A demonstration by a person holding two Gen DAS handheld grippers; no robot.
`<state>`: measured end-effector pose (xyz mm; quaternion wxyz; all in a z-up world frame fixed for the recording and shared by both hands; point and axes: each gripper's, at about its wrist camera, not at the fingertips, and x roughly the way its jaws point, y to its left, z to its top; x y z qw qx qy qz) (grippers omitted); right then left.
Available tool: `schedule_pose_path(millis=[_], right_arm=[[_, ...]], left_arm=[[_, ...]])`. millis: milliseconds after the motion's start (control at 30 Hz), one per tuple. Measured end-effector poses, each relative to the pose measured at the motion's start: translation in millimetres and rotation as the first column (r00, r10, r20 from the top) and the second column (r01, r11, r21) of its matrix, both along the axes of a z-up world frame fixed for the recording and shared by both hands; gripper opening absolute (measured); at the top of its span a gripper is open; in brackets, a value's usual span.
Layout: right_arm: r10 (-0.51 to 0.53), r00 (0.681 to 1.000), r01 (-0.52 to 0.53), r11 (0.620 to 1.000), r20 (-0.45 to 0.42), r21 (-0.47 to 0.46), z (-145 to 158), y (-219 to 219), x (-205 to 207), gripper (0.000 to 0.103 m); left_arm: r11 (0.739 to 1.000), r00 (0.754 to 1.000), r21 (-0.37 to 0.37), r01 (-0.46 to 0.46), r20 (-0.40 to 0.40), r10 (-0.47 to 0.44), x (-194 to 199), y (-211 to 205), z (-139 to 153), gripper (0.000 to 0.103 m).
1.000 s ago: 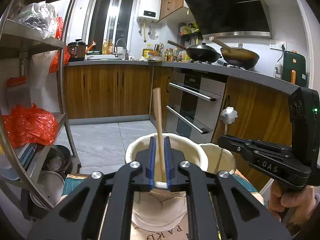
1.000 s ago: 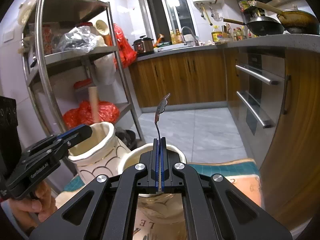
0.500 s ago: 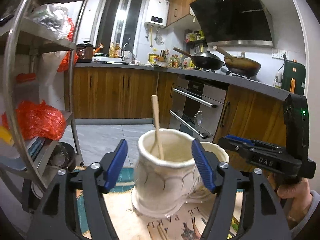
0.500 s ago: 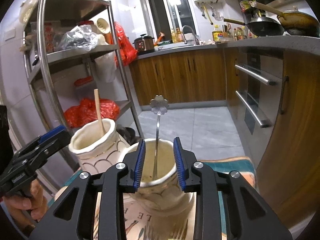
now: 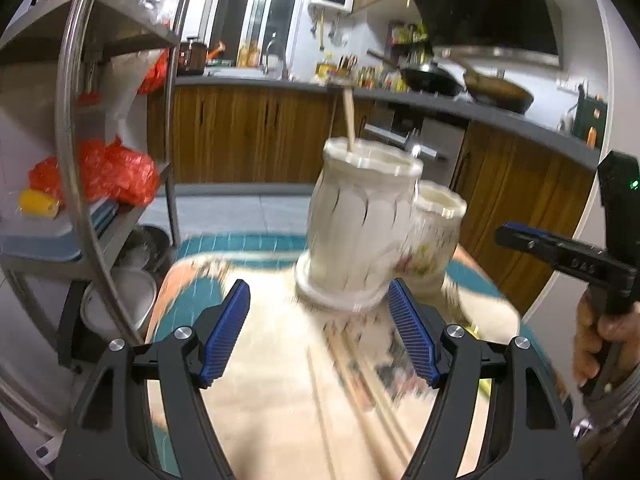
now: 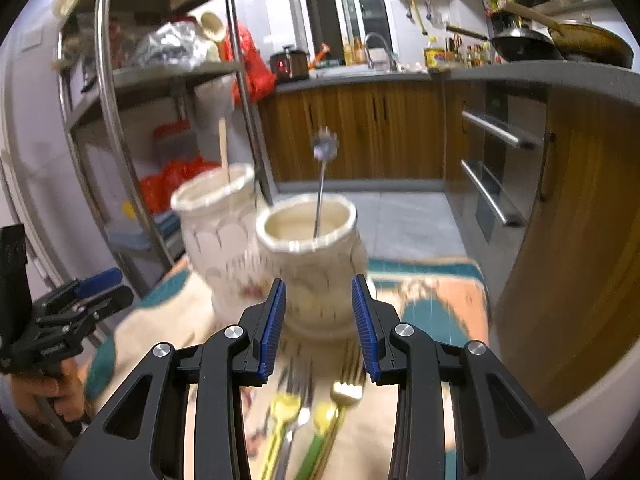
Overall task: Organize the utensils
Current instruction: 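Return both tools to the table and grasp the gold fork with the right gripper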
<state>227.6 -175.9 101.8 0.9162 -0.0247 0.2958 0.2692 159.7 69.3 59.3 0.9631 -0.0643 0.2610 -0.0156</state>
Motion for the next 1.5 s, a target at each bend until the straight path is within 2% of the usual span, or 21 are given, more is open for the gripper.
schedule_pose_path(millis=[133,267,433,500,667,800,900,1000,1067,1167,1500], right_arm=[[0.010,0.999,-0.013,0.998,-0.046,-0.061,-14,1,-13,0.036],[0.015,0.993,-0.030,0.992,-0.120,-0.119,-28,0,-19,0.036],[-0.010,0.980,-0.027,0.982,-0.199,-0.185,-48,-2,-20,0.036],[-0.015,0.972,-0.031,0.981,-0.233,-0.191,-55,-3,-19,0.036],[-0.009,0.960,-0.053,0.976,-0.281,-0.213,-68,-3,-19,0.025],[0.006,0.946,-0.074,0.978,-0.324,-0.197,-75,-5,-19,0.024],[0.022,0.939,-0.087,0.981,-0.343,-0.175,-76,-6,-20,0.020],[0.035,0.934,-0.097,0.982,-0.355,-0.159,-77,-5,-18,0.015],[0.034,0.932,-0.092,0.985,-0.360,-0.146,-76,-6,-16,0.008],[0.032,0.930,-0.084,0.988,-0.365,-0.128,-73,-9,-15,0.001],[0.008,0.921,-0.074,0.985,-0.389,-0.153,-72,-9,0,0.001]], left_arm=[[1.000,0.997,0.023,-0.008,-0.075,0.009,-6,4,-16,0.069],[1.000,0.988,0.013,-0.014,-0.155,0.016,-10,10,-29,0.059],[1.000,0.975,0.005,0.006,-0.220,-0.005,-12,12,-40,0.054],[1.000,0.971,0.007,0.017,-0.238,-0.015,-11,10,-43,0.053],[0.997,0.958,0.031,0.070,-0.282,-0.059,-9,-4,-51,0.048],[0.994,0.941,0.067,0.090,-0.334,-0.062,-4,-13,-59,0.040],[0.990,0.936,0.110,0.091,-0.349,-0.047,-1,-17,-60,0.035],[0.987,0.933,0.135,0.091,-0.358,-0.037,2,-17,-59,0.024],[0.986,0.933,0.140,0.086,-0.359,-0.031,6,-15,-59,0.018],[0.987,0.933,0.137,0.081,-0.359,-0.027,10,-12,-59,0.017],[0.983,0.931,0.162,0.091,-0.363,-0.026,18,-16,-60,0.017]])
